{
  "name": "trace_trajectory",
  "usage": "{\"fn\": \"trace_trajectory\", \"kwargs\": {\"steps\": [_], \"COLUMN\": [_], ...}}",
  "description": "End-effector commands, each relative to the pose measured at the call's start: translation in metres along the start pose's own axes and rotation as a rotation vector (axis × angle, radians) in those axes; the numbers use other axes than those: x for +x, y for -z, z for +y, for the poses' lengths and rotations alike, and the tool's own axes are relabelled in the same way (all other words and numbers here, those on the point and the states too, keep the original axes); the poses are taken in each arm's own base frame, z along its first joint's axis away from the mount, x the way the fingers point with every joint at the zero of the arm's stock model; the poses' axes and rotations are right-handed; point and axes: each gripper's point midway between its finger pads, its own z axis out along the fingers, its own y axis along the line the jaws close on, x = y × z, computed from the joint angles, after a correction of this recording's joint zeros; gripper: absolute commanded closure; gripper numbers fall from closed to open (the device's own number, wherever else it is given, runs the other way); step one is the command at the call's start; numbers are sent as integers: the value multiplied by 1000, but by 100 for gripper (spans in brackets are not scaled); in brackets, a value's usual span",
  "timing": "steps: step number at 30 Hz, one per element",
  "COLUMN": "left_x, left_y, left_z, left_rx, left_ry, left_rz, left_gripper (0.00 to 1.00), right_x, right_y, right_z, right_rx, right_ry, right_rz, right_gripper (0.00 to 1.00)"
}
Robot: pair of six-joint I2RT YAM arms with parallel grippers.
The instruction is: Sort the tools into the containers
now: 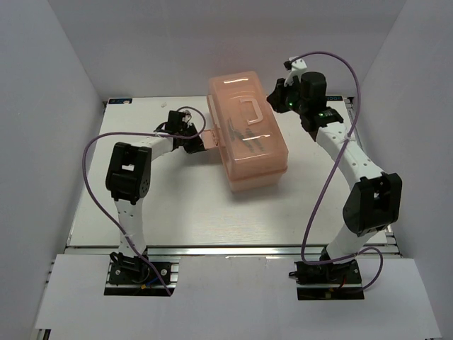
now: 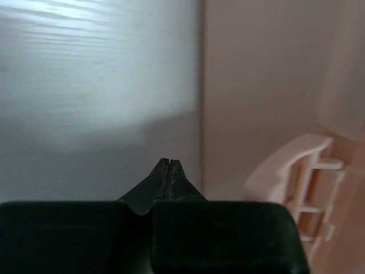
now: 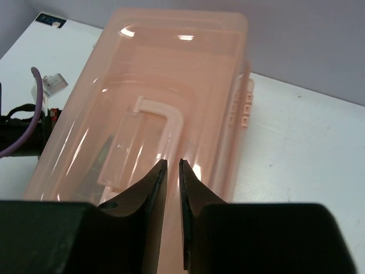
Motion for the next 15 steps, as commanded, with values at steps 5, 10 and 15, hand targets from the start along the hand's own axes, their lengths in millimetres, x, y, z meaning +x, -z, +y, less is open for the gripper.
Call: {"fn": "trace_trajectory", "kwargs": {"steps": [5,10,15], "left_x": [-1,-7,-12], "left_y": [12,45,73], "left_z": [-54,-81,-105], "left_rx": [254,360,458], "left_ry": [5,-40,-40], "left_rz": [8,-59,-118], "left_gripper": [97,97,93], "right_x": [0,35,65], "right_y": [8,-1,-9], "right_z": [-37,-42,-38], "right_rx": [42,27,-32], "right_ry": [27,36,44], "right_rz": [-14,80,161], "right_gripper": [79,78,73]}}
